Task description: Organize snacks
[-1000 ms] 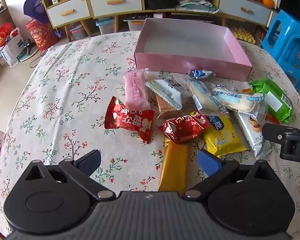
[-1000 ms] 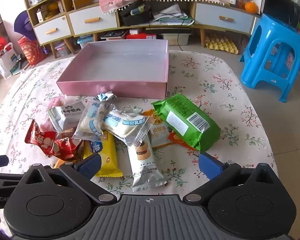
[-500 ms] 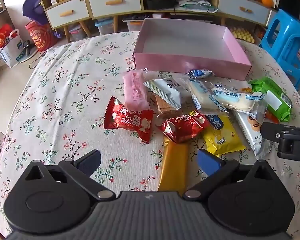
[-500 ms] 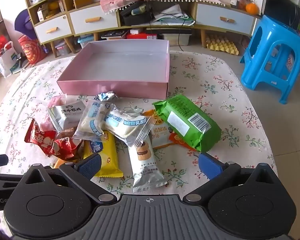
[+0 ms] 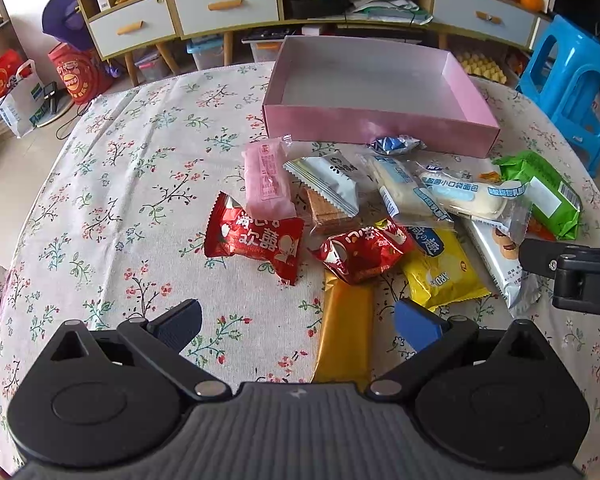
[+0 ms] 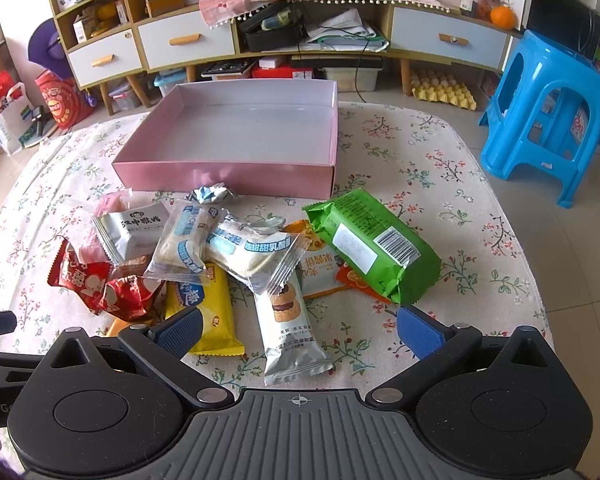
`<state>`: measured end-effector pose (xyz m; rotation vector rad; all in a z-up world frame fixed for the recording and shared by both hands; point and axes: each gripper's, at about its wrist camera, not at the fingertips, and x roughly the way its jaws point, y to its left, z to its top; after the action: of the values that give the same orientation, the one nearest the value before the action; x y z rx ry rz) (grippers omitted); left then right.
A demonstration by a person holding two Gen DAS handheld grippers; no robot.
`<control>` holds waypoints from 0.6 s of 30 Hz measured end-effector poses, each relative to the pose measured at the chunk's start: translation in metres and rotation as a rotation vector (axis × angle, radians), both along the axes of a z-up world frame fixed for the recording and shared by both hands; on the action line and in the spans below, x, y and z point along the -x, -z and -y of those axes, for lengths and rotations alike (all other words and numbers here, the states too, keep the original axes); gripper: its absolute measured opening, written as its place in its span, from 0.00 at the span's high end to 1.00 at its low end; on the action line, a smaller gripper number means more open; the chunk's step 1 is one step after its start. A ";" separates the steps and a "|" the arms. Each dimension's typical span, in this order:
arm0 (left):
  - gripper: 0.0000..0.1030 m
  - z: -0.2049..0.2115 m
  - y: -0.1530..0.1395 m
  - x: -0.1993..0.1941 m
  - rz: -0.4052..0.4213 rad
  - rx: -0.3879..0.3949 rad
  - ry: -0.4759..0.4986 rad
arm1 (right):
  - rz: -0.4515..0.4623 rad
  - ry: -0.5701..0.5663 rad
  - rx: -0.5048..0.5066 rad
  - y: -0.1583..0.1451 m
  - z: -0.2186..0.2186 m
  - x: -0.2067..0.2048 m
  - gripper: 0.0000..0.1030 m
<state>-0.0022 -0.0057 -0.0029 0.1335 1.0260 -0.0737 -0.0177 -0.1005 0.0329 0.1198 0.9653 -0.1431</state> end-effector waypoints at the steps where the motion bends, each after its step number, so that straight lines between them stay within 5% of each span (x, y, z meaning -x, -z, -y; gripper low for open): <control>1: 0.00 0.000 0.000 0.000 0.000 0.000 0.000 | 0.000 0.000 0.000 0.000 0.000 0.000 0.00; 18: 0.00 0.000 -0.001 0.000 -0.001 0.000 0.000 | -0.001 0.000 0.000 -0.001 0.001 0.000 0.00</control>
<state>-0.0020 -0.0055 -0.0021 0.1338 1.0267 -0.0741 -0.0177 -0.1015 0.0334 0.1201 0.9660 -0.1434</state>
